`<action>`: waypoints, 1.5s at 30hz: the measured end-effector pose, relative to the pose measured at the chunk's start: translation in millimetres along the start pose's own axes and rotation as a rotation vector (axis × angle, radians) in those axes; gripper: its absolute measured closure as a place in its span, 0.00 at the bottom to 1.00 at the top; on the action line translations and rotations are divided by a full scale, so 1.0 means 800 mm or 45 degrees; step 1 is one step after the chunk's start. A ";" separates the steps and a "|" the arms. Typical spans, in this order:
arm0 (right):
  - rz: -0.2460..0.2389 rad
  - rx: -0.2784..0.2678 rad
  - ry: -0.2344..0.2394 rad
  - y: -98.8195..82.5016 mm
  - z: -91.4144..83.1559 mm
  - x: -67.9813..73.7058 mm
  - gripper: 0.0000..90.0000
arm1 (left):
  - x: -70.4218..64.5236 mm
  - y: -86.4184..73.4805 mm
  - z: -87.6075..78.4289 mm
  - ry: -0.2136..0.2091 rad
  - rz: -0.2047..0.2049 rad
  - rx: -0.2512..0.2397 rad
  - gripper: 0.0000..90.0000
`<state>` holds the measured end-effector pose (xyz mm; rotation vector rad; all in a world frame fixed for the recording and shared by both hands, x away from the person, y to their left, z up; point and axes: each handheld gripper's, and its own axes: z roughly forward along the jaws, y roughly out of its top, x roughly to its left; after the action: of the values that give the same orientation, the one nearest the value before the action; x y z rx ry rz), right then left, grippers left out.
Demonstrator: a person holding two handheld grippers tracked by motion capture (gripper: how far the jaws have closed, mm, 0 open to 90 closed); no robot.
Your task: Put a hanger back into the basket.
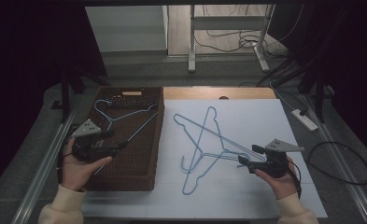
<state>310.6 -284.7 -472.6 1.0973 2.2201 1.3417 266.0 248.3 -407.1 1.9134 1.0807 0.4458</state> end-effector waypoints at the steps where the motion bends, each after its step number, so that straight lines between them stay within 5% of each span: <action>1: -0.008 0.001 -0.001 0.000 0.000 0.001 0.25 | -0.007 -0.001 0.002 -0.007 0.019 -0.010 0.38; 10: -0.022 0.011 -0.016 -0.002 -0.002 -0.004 0.26 | -0.033 -0.009 0.012 -0.063 0.070 -0.025 0.38; 16: -0.018 0.008 -0.019 -0.002 -0.004 -0.007 0.26 | -0.042 -0.015 0.016 -0.108 0.055 -0.045 0.38; 18: -0.014 0.007 -0.017 -0.002 -0.005 -0.008 0.26 | -0.042 -0.016 0.017 -0.166 0.015 -0.069 0.38; 26: -0.012 0.002 -0.017 -0.002 -0.007 -0.010 0.26 | -0.046 -0.017 0.020 -0.116 0.052 -0.052 0.38; 45: -0.030 0.024 -0.027 -0.002 -0.010 -0.013 0.27 | -0.064 -0.018 0.031 -0.178 0.100 -0.034 0.38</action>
<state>311.7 -297.9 -470.8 1.0834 2.2285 1.2962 246.0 197.1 -427.3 1.9380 0.9070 0.3623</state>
